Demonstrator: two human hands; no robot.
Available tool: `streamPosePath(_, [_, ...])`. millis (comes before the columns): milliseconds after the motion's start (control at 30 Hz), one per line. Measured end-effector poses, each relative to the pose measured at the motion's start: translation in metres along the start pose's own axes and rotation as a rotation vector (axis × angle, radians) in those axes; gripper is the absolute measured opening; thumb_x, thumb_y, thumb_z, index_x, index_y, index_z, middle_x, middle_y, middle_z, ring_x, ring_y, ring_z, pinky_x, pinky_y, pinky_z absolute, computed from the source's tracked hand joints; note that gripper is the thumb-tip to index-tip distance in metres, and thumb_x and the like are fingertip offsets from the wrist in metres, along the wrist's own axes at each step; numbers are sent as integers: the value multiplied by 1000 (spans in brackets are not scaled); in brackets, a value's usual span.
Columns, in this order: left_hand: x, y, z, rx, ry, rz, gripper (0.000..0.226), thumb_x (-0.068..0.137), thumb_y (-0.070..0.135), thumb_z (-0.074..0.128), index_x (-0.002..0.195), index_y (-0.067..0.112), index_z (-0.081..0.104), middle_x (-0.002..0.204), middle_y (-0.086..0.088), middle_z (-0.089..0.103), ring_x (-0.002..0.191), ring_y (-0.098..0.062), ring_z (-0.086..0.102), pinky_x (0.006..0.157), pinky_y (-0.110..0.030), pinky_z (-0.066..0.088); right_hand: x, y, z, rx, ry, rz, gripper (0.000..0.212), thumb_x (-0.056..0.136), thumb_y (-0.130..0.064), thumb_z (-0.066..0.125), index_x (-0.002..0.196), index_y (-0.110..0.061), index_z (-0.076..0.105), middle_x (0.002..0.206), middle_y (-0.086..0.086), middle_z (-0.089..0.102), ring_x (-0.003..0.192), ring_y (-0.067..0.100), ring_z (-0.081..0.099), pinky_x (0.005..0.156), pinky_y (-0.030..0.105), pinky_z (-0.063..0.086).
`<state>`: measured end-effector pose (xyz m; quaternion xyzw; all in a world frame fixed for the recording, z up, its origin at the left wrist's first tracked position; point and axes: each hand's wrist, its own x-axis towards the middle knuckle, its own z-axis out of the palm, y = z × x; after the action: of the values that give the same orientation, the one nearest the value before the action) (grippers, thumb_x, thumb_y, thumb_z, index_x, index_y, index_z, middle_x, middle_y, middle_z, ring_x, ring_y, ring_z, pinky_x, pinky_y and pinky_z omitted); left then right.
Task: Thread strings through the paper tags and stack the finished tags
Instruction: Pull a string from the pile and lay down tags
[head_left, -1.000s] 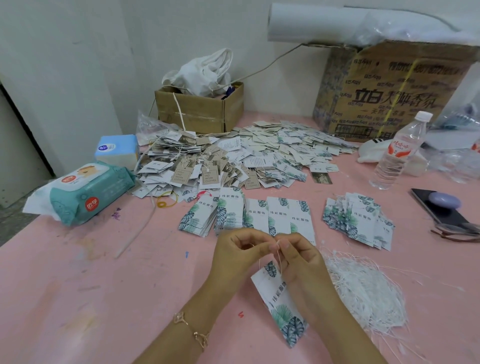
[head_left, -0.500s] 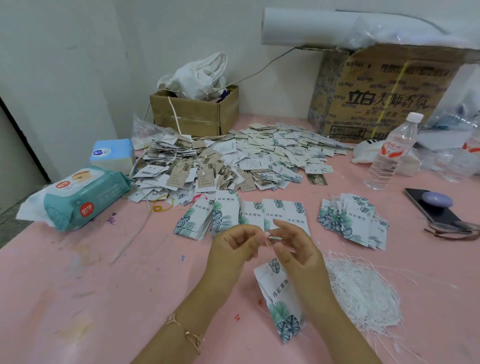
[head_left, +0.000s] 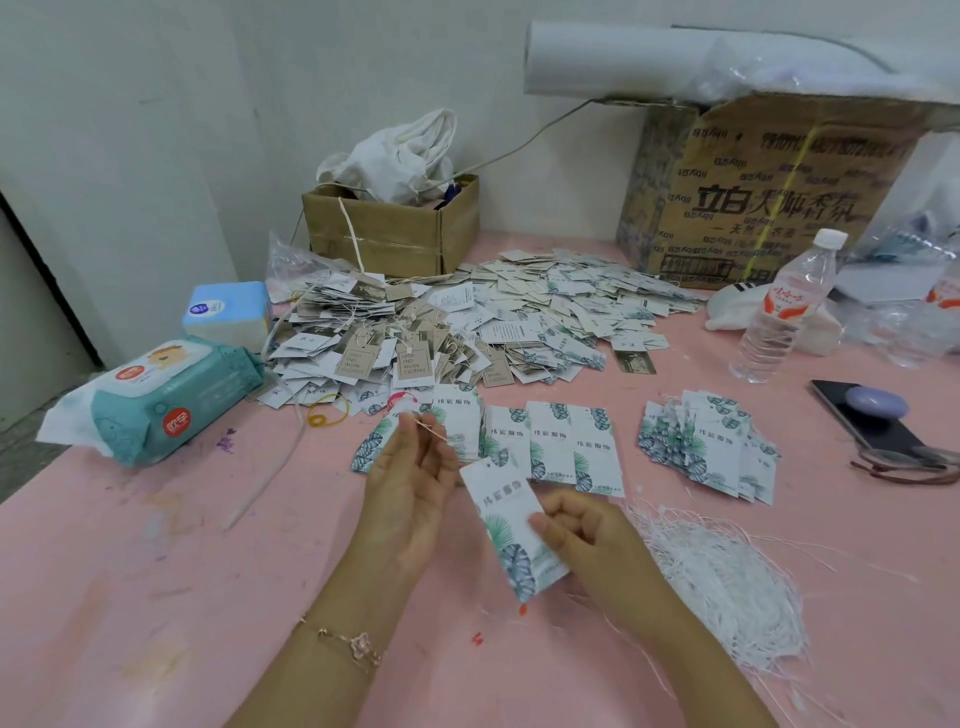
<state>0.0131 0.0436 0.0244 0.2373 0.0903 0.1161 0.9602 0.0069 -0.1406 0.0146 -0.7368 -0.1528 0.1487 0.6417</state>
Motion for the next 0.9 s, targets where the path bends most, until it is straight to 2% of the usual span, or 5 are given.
streamPosePath(200, [-3, -9, -3, 250, 30, 25, 22, 76, 29, 62, 91, 14, 61, 77, 3, 60, 68, -6, 54, 56, -16, 48, 1, 0, -17, 264, 203, 7, 13, 86, -21, 61, 82, -8, 63, 48, -1, 48, 32, 8, 35, 32, 15, 28])
streamPosePath(333, [-14, -24, -1, 410, -69, -67, 13, 82, 23, 61, 90, 13, 60, 78, 1, 68, 65, -5, 61, 59, -17, 50, 1, 0, -31, 394, 304, -5, 21, 79, -28, 65, 89, -9, 62, 51, -1, 48, 35, 7, 36, 33, 15, 28])
streamPosePath(500, [-23, -36, 1, 605, -91, -224, 20, 99, 15, 48, 85, 7, 59, 78, -6, 67, 57, -8, 56, 51, -16, 43, 3, 3, -61, 442, 656, -89, 8, 90, -10, 62, 97, -15, 63, 67, -5, 62, 46, 9, 52, 46, 18, 47])
streamPosePath(633, [-24, -33, 2, 634, -65, -209, 24, 99, 10, 47, 79, 7, 59, 72, -5, 67, 51, -7, 53, 46, -14, 40, 9, 5, -103, 201, 933, -72, 11, 94, -11, 59, 104, -8, 61, 76, 5, 61, 45, 7, 56, 51, 23, 51])
streamPosePath(900, [-17, -26, 1, 660, -2, -213, 25, 99, 9, 48, 77, 8, 60, 66, -2, 69, 50, -9, 55, 48, -19, 43, 33, 5, -151, 28, 984, 131, 15, 95, -11, 57, 107, -3, 63, 71, 2, 66, 56, 14, 66, 81, 36, 55])
